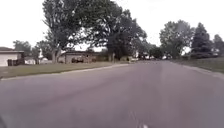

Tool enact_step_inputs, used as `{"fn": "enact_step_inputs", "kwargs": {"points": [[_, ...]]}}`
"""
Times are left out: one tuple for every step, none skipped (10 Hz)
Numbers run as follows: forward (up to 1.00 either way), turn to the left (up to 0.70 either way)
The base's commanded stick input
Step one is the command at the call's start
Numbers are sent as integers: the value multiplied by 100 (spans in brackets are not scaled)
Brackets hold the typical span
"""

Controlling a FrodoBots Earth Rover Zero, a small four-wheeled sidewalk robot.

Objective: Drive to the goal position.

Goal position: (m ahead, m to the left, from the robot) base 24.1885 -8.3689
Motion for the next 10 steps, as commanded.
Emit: {"fn": "enact_step_inputs", "kwargs": {"points": [[100, -10], [100, 0], [100, 0], [100, 0], [100, 0], [100, 0], [100, 0], [100, -2], [100, -8], [100, -27]]}}
